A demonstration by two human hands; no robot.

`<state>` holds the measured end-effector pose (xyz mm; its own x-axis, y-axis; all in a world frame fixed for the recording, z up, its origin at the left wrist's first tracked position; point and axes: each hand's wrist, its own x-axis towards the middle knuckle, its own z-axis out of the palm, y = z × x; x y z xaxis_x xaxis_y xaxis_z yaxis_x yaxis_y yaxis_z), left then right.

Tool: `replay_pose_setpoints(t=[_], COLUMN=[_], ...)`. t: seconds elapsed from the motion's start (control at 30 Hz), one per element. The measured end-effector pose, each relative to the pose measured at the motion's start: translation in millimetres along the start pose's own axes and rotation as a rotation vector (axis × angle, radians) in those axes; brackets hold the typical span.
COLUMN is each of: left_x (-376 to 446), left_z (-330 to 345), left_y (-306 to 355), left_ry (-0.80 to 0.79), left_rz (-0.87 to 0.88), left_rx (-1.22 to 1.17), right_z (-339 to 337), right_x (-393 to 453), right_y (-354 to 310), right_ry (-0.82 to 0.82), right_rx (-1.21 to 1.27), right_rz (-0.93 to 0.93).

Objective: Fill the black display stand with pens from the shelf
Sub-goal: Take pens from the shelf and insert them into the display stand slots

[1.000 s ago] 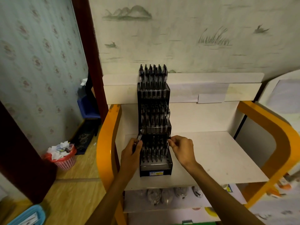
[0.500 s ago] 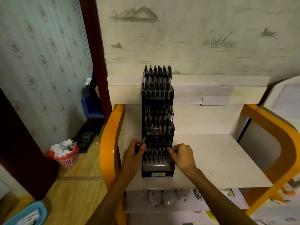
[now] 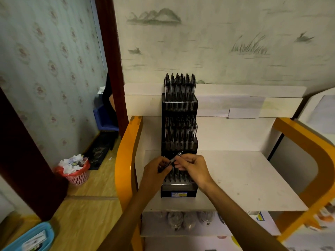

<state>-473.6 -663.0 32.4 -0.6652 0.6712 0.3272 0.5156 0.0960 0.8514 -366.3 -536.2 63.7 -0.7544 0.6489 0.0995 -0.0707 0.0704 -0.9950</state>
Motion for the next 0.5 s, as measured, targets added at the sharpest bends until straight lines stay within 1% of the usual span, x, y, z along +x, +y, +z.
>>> replay_pose_setpoints(t=[0.1, 0.2, 0.27, 0.33, 0.4, 0.5], left_x=[0.5, 1.3, 1.3, 0.5, -0.7, -2.3], left_z=[-2.7, -9.5, -15.0, -19.2, -21.1, -22.6], left_y=[3.3, 2.4, -0.2, 0.8, 3.1, 5.5], left_ry=[-0.024, -0.041, -0.053, -0.068, -0.078, -0.063], left_rz=[0.024, 0.017, 0.024, 0.042, 0.080, 0.122], left_rx=[0.029, 0.148, 0.263, 0.343, 0.408, 0.484], right_z=[0.1, -2.2, -2.6, -1.4, 0.9, 5.7], right_x=[0.0, 1.9, 3.9, 5.3, 6.1, 7.7], right_y=[-1.6, -2.5, -1.0, -0.2, -0.3, 0.0], right_ry=[0.035, 0.103, 0.145, 0.164, 0.154, 0.119], right_rx=[0.080, 0.051, -0.079, -0.280, -0.439, -0.620], right_rz=[0.010, -0.029, -0.093, -0.194, -0.282, -0.364])
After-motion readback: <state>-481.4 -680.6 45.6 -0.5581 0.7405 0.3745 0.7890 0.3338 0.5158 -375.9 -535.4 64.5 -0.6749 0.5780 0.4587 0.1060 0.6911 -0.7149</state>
